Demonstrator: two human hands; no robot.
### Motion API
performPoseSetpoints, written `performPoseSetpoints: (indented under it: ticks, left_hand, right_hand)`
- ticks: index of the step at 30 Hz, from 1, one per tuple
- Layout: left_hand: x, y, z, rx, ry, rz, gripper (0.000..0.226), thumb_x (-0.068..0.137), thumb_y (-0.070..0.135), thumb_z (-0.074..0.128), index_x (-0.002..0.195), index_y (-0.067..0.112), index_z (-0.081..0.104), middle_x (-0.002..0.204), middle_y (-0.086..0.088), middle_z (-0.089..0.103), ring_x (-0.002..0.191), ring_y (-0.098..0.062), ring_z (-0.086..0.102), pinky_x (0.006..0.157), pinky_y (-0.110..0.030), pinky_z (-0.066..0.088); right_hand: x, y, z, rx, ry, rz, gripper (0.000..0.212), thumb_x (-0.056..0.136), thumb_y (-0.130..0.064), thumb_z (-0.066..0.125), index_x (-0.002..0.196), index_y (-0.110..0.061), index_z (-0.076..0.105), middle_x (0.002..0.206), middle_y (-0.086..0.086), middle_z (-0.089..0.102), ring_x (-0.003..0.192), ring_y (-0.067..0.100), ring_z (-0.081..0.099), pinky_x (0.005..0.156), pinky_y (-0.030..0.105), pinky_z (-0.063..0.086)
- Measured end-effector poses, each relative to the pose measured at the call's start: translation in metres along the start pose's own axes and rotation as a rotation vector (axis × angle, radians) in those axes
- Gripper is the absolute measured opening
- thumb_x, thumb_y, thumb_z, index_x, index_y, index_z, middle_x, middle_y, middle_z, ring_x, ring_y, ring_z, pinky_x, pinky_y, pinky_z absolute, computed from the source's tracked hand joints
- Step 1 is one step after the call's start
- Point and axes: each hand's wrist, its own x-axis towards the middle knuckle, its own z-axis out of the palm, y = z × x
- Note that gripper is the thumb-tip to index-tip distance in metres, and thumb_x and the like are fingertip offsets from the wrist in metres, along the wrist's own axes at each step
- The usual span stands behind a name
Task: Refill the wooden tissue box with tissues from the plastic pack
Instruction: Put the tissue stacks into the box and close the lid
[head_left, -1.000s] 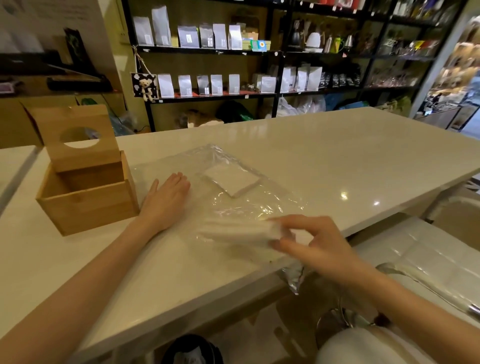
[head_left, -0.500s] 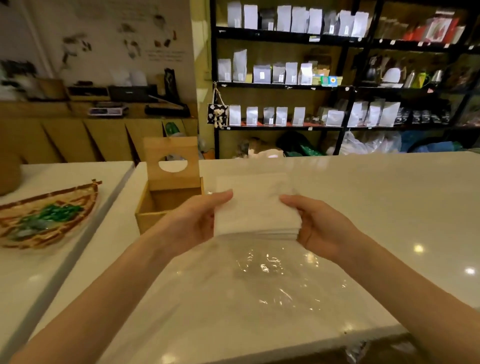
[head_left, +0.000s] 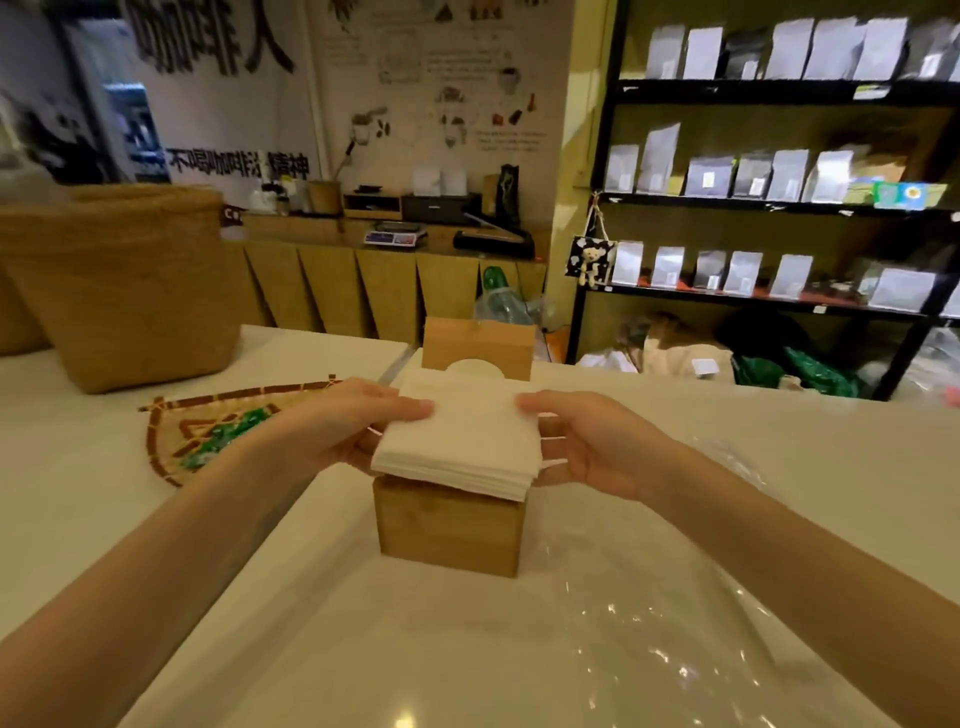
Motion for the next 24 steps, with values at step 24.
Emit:
performPoseSetpoints:
  ticks: [24]
  left_hand:
    - [0.046, 0.009, 0.005, 0.480, 0.304, -0.092, 0.037, 0.075, 0.043, 0.066, 0.101, 0.017, 0.068, 0.118, -0.001, 0.054, 0.105, -0.019, 0.046, 0.086, -0.032, 0.038]
  right_hand:
    - [0.038, 0.001, -0.009, -0.896, 0.310, -0.265, 0.019, 0.078, -0.030, 0.068, 0.088, -0.014, 0.072, 0.110, 0.003, 0.060, 0.103, 0.013, 0.050, 0.073, 0.024, 0.038]
